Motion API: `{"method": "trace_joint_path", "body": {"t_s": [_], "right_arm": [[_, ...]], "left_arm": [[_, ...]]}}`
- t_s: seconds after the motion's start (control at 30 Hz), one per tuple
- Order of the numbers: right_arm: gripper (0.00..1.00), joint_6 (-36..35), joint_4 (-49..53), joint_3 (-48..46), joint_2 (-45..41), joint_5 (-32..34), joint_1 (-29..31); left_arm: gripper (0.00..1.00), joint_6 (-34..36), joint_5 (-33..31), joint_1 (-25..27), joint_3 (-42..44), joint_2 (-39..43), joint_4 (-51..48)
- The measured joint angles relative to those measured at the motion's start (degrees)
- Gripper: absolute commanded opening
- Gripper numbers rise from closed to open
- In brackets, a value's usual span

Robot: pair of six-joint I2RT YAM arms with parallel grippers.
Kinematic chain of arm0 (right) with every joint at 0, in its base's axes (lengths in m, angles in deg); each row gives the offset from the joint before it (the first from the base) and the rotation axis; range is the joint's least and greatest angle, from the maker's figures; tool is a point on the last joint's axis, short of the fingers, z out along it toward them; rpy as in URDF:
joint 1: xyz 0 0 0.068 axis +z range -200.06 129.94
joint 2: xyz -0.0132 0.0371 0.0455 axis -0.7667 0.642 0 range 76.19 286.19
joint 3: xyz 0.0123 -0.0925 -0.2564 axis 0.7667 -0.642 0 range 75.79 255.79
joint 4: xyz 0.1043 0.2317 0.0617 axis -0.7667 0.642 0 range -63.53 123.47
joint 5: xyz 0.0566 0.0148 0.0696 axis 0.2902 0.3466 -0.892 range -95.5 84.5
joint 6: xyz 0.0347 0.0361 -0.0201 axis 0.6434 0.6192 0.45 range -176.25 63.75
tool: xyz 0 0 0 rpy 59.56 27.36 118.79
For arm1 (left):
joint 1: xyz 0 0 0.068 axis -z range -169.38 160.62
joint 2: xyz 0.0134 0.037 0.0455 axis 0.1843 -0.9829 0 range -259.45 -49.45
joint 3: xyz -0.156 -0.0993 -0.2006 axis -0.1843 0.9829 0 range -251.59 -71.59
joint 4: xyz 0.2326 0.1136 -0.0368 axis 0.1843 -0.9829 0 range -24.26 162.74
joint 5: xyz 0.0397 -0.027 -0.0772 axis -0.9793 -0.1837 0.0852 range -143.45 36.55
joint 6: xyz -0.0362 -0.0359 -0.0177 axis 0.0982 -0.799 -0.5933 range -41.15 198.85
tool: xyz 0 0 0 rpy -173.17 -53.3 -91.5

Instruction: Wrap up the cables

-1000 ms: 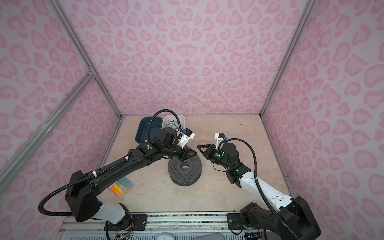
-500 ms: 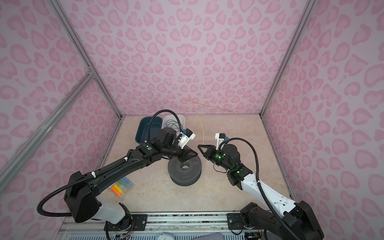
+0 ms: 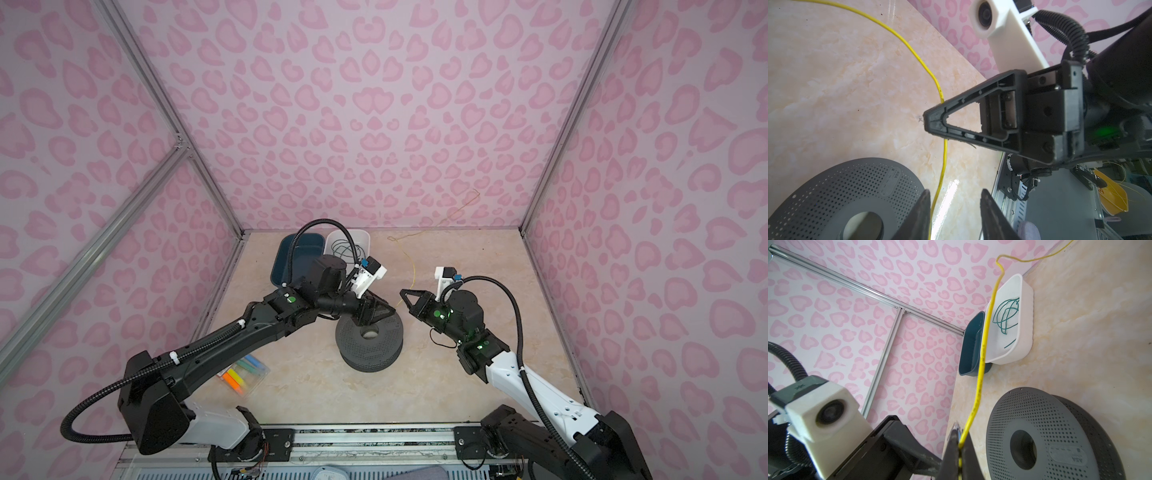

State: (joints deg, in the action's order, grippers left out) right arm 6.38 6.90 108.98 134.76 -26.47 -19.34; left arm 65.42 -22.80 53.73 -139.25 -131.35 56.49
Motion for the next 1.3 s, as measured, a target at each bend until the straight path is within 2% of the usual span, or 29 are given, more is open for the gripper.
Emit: {"method": "trace_joint_path", "body": {"t_s": [0.13,0.23,0.27,0.43,0.53,0.63,0.73,0.83,0.97,1.07,1.1,1.17,1.2,1.3], "right_arm": [[0.0,-0.2,0.2,0.0,-0.3,0.4,0.0],[0.0,-0.2,0.4,0.0,0.1,0.4,0.2],[0.0,-0.2,0.6,0.1,0.3,0.4,0.3],[0.0,-0.2,0.6,0.3,0.9,-0.1,0.5],[0.0,-0.2,0.6,0.3,0.8,-0.1,0.5],[0.0,-0.2,1.2,0.3,0.2,0.0,0.6],[0.0,-0.2,1.2,0.3,-0.1,0.6,0.6],[0.0,-0.2,1.2,0.3,0.1,0.2,0.7],[0.19,-0.4,1.3,0.8,1.4,-0.1,1.3],[0.24,-0.7,2.1,0.9,2.1,0.0,2.9],[0.22,-0.7,2.3,0.9,2.2,-0.1,3.3],[0.04,-0.7,1.4,0.3,2.3,-0.3,3.7],[0.01,-0.6,1.1,0.2,2.3,-0.3,3.7],[0.0,-0.3,1.0,0.2,2.1,-0.2,3.9]], "left_arm": [[0.52,0.1,0.4,0.0,2.5,0.3,-0.1],[0.51,0.9,-0.8,1.0,3.6,0.5,-0.6],[0.48,1.3,-1.5,1.7,3.6,0.6,-0.8],[0.21,3.5,-5.7,3.4,3.6,1.0,-1.2],[0.15,4.2,-7.5,3.4,3.6,1.0,-1.4],[0.14,4.6,-8.2,3.7,4.2,1.3,-1.4],[0.04,4.7,-8.6,3.7,5.0,2.0,-1.6],[0.03,4.9,-9.1,3.7,5.9,2.3,-1.4],[0.04,5.0,-9.7,3.8,5.9,2.3,-1.5],[0.04,5.3,-9.6,3.8,5.3,2.3,-1.6],[0.04,5.4,-9.6,3.8,4.9,2.2,-1.6],[0.04,5.4,-9.3,3.8,4.2,1.7,-1.2],[0.03,5.4,-9.2,3.8,3.9,1.3,-1.2],[0.04,5.4,-8.9,3.9,3.7,0.7,-1.2]]}}
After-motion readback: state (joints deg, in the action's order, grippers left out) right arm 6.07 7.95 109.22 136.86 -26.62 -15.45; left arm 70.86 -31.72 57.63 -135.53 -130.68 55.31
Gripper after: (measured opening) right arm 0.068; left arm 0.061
